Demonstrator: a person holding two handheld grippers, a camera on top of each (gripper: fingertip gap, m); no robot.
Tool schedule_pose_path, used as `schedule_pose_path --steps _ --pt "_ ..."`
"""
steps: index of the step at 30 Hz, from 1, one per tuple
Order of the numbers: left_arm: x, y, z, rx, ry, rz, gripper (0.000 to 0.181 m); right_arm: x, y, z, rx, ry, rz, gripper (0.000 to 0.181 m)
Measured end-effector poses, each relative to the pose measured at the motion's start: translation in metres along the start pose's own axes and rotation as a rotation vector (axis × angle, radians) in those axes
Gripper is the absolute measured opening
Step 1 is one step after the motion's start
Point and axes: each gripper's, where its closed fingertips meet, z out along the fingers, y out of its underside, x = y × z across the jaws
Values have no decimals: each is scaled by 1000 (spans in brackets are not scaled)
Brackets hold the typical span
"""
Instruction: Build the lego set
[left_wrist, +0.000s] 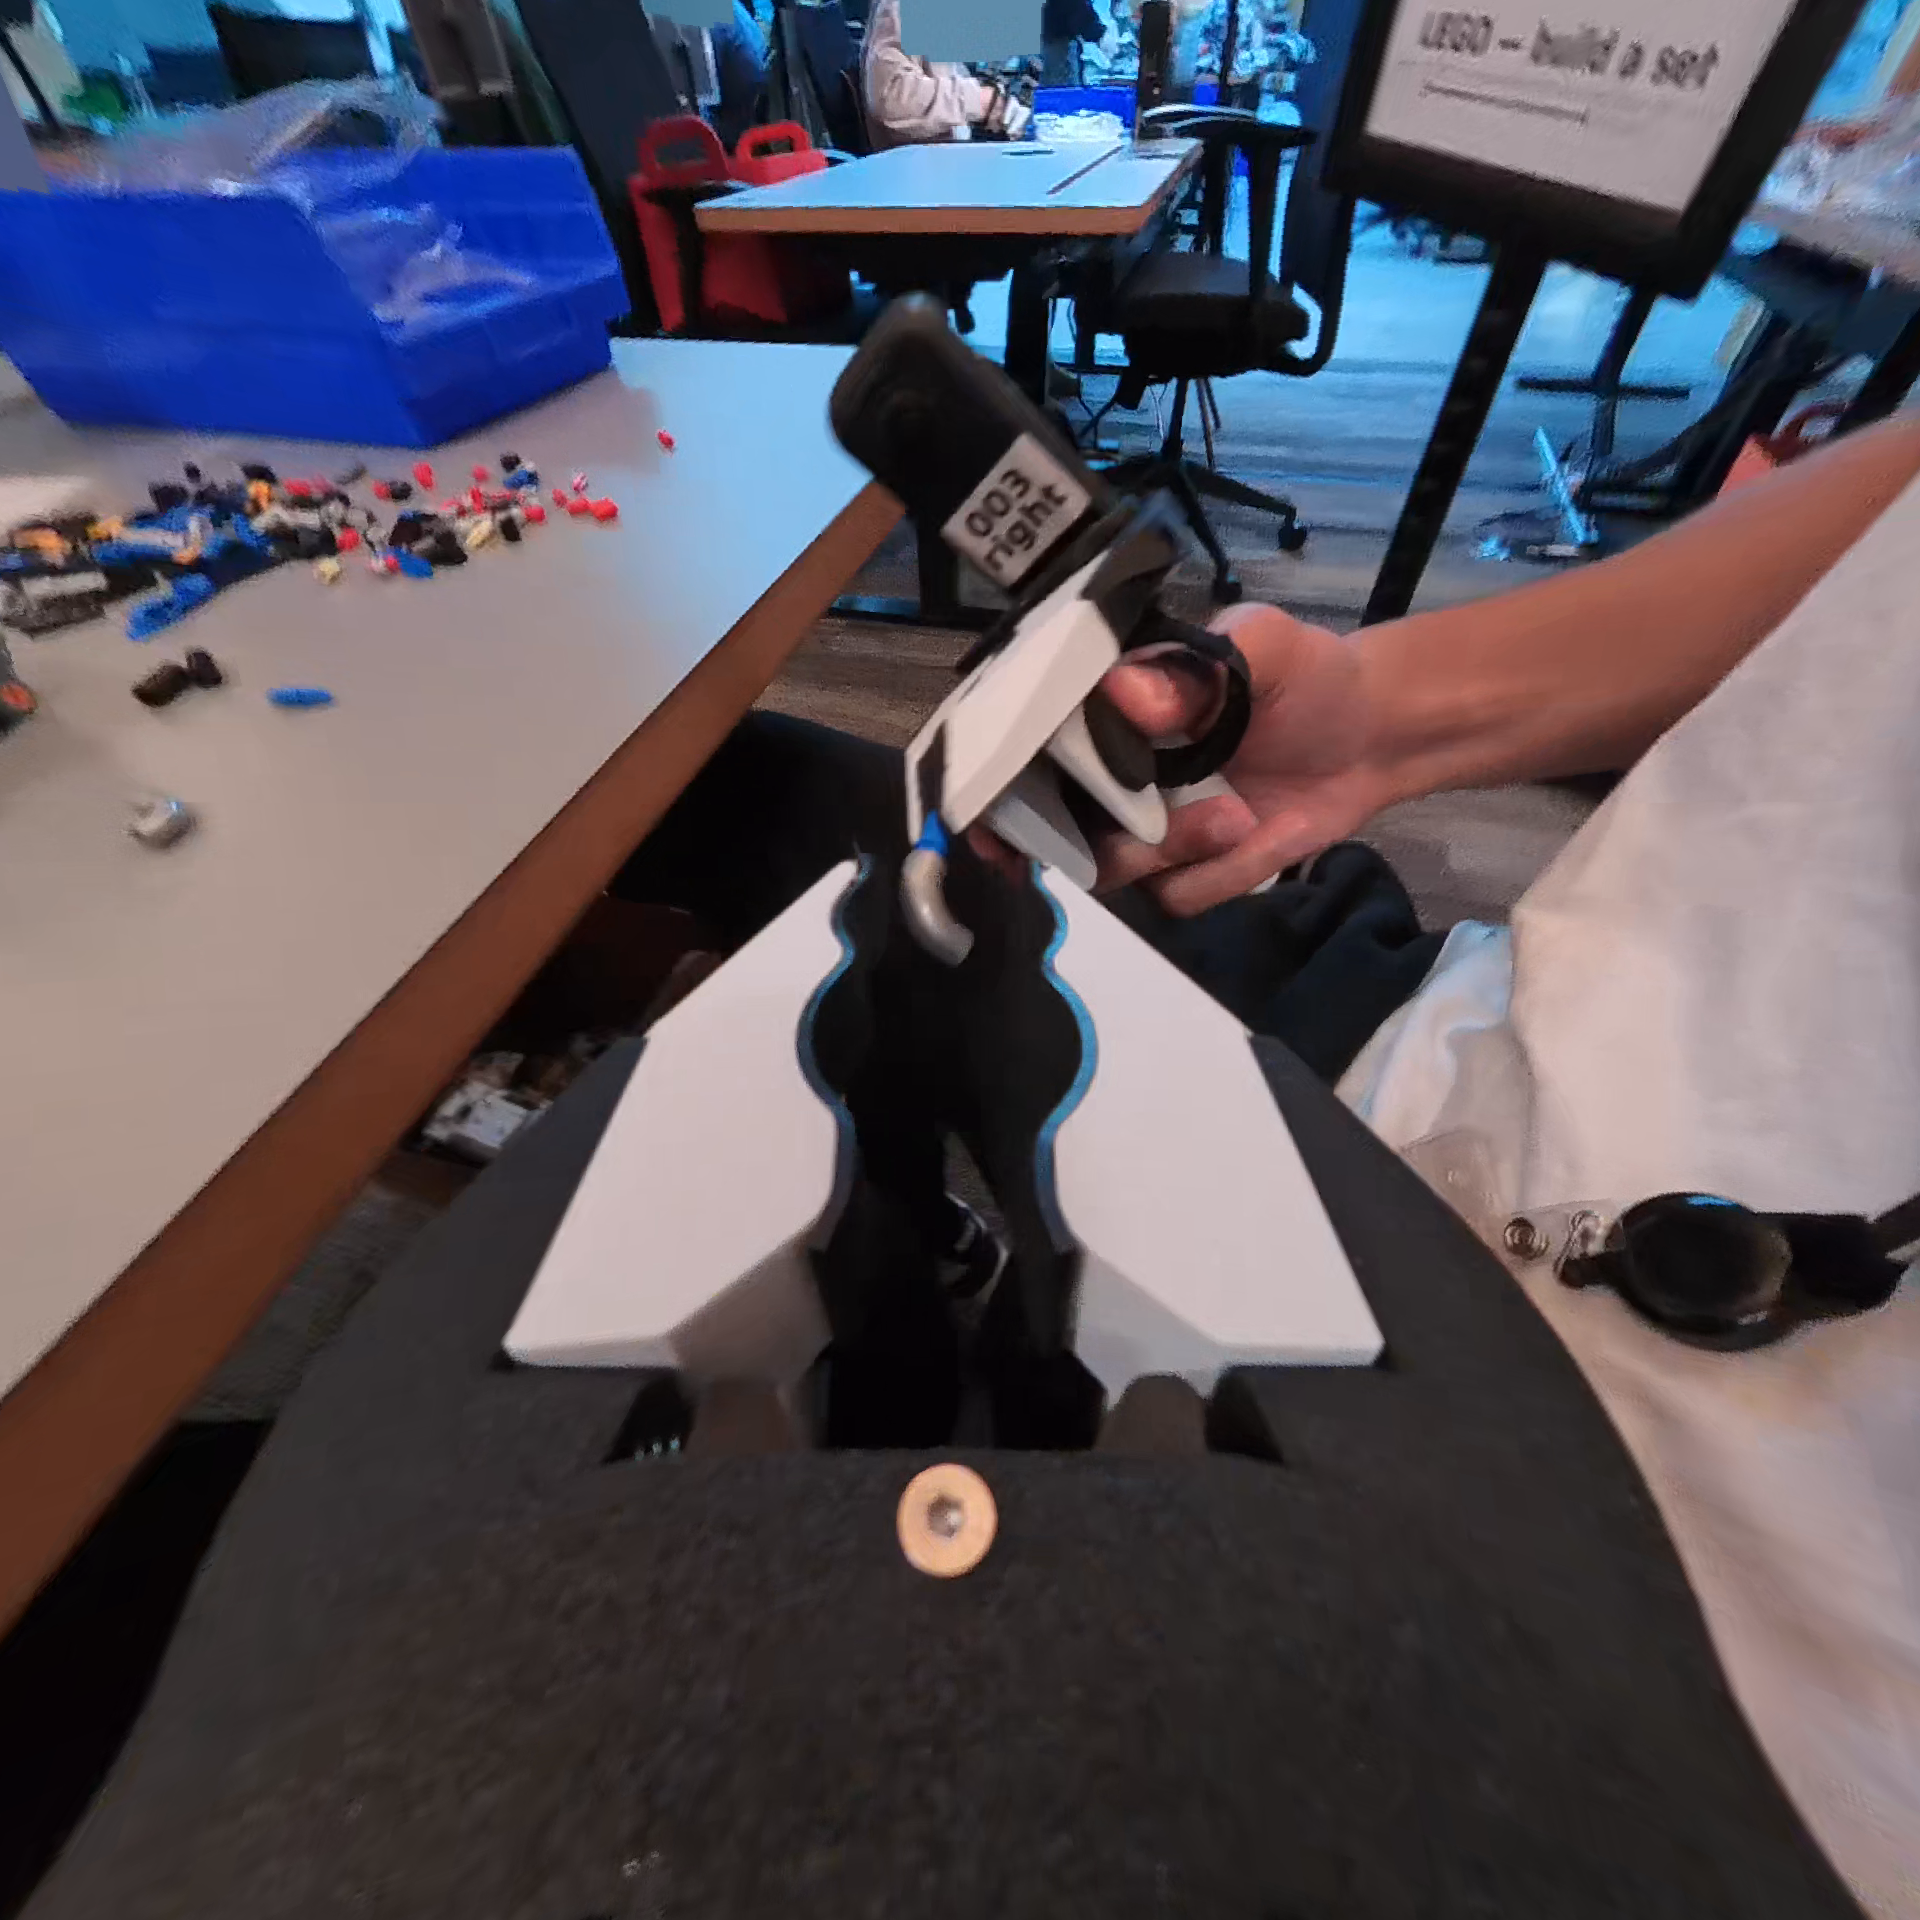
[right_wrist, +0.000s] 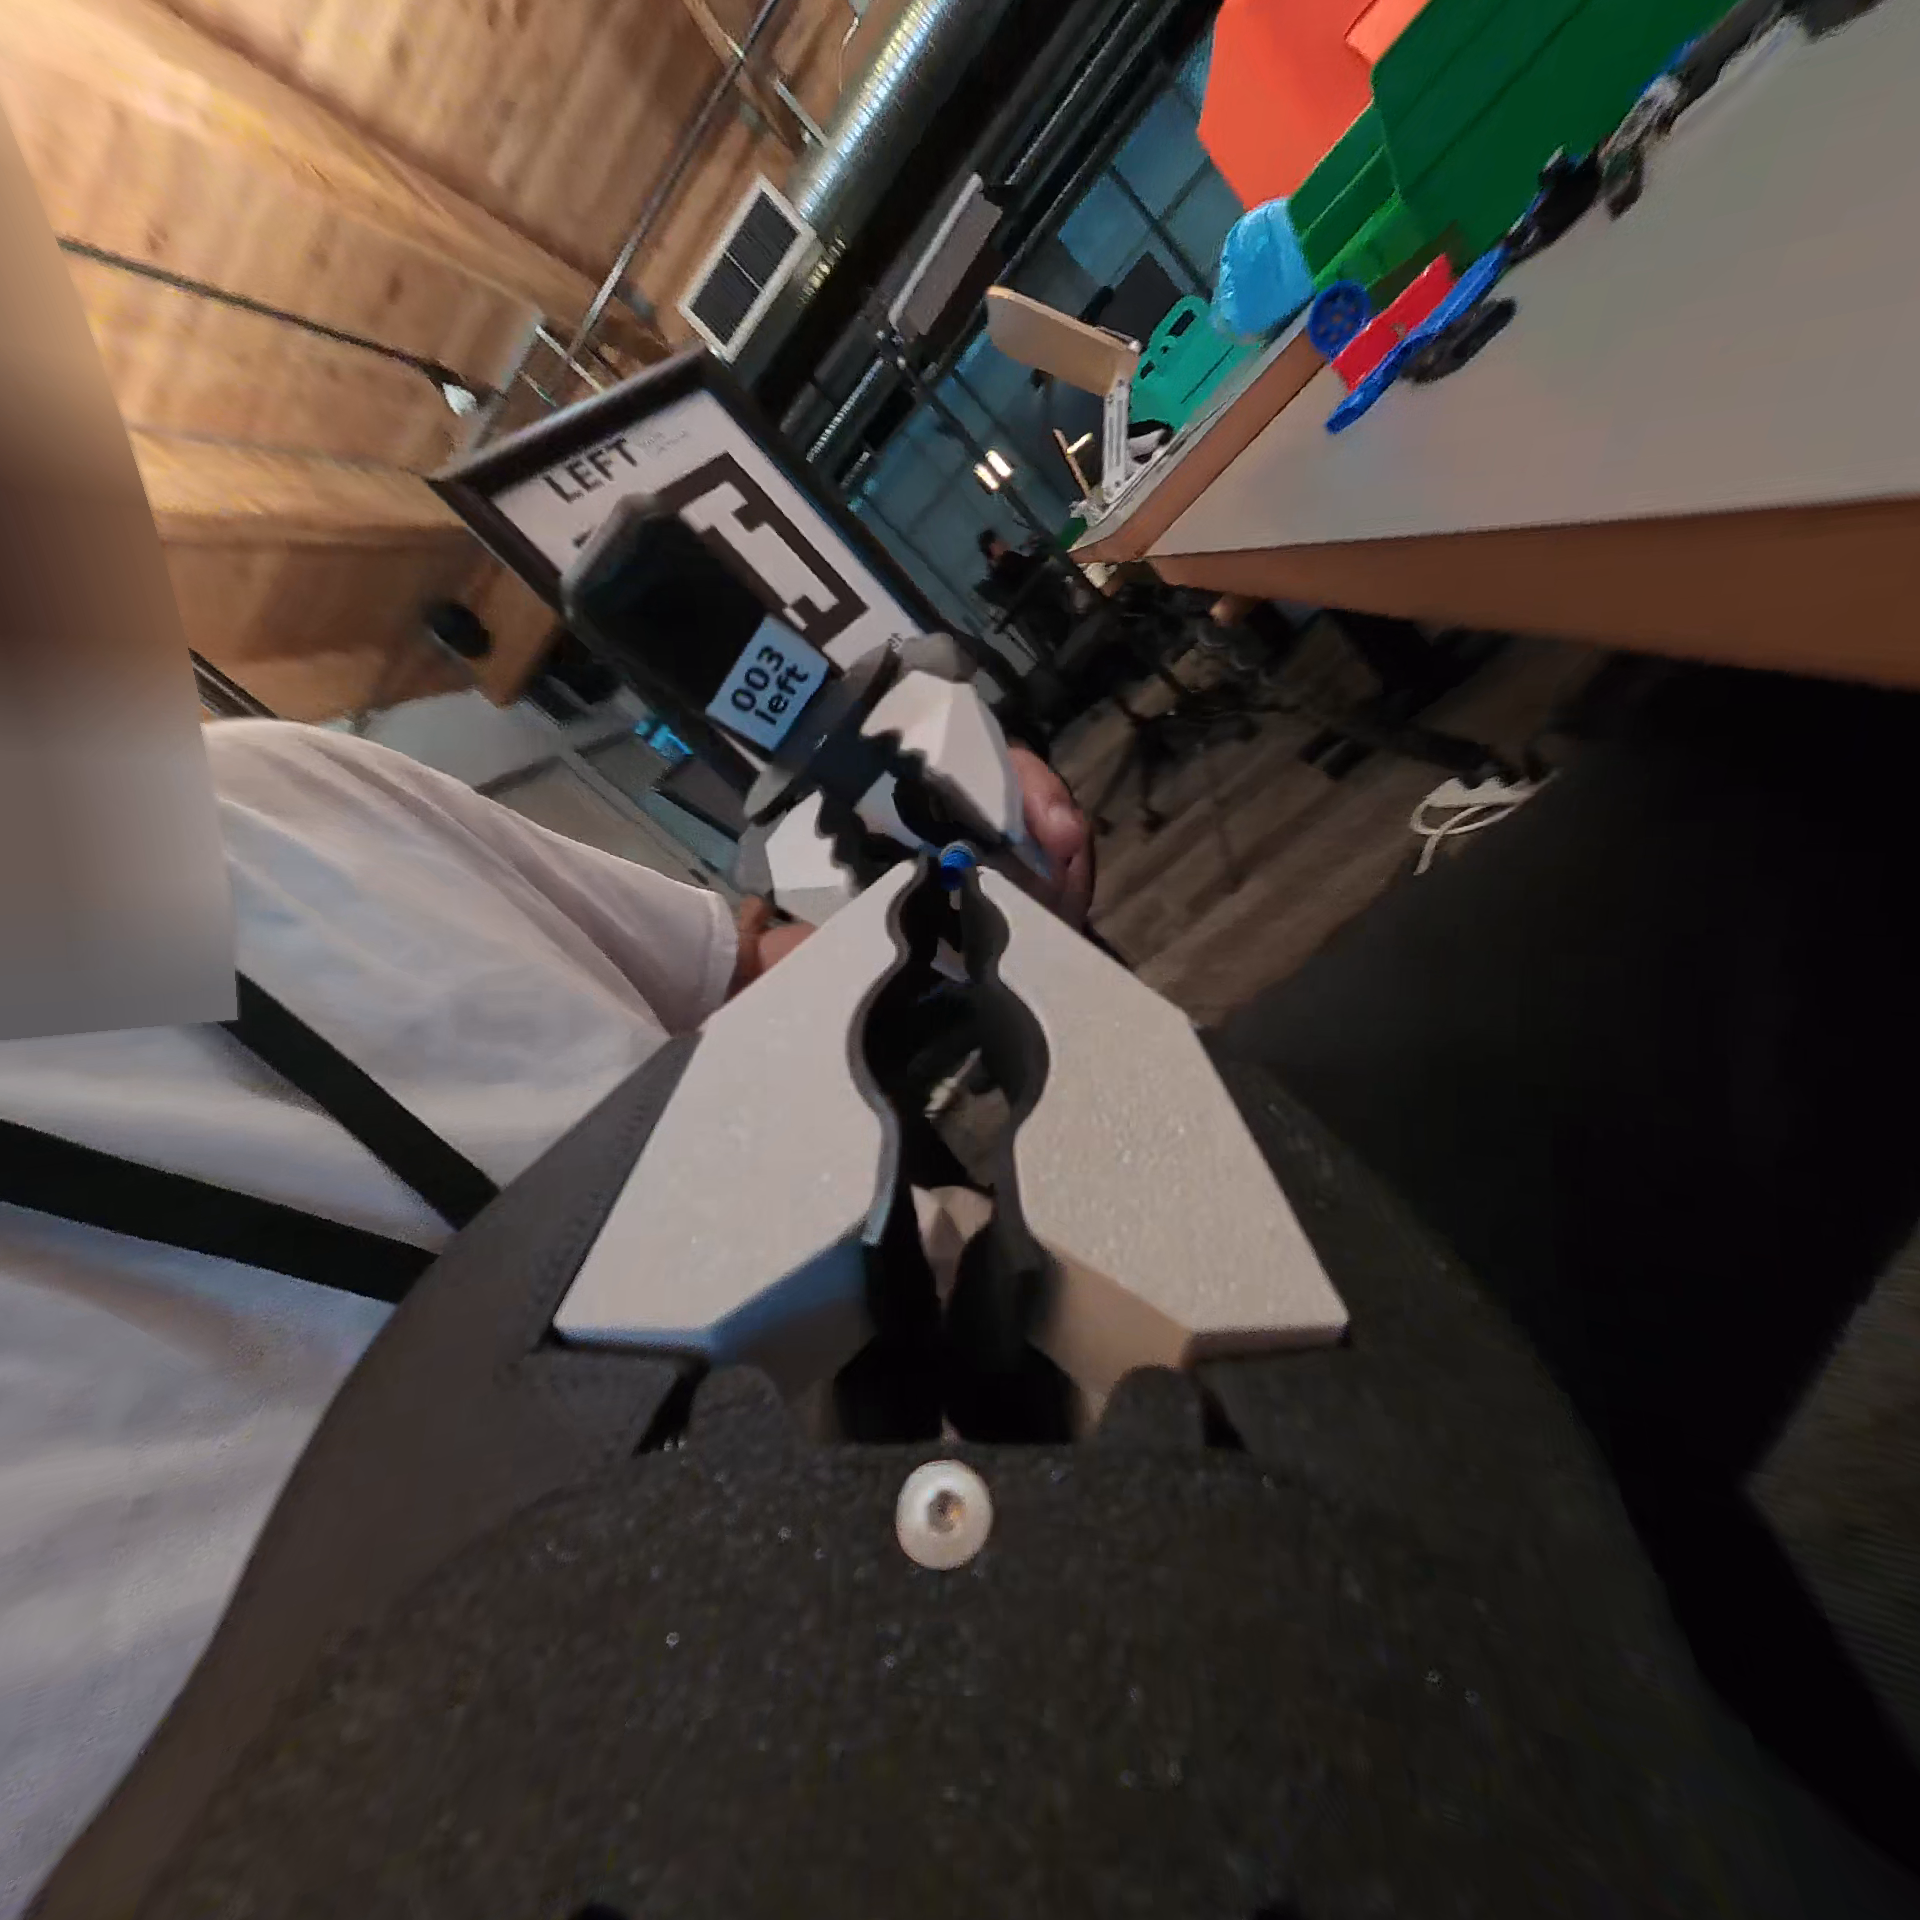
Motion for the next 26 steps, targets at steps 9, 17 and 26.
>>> schedule_pose_path --steps 9,17,26 --pt "6 -6 -5 52 137 -159 11 -11 6 2 -60 0 -128 3" --pt "17 -2 -9 43 198 -104 6 -17 16 4 -140 4 -247 3" --pt "23 31 -3 -157 163 132 10 -3 40 2 -419 183 -560 7"
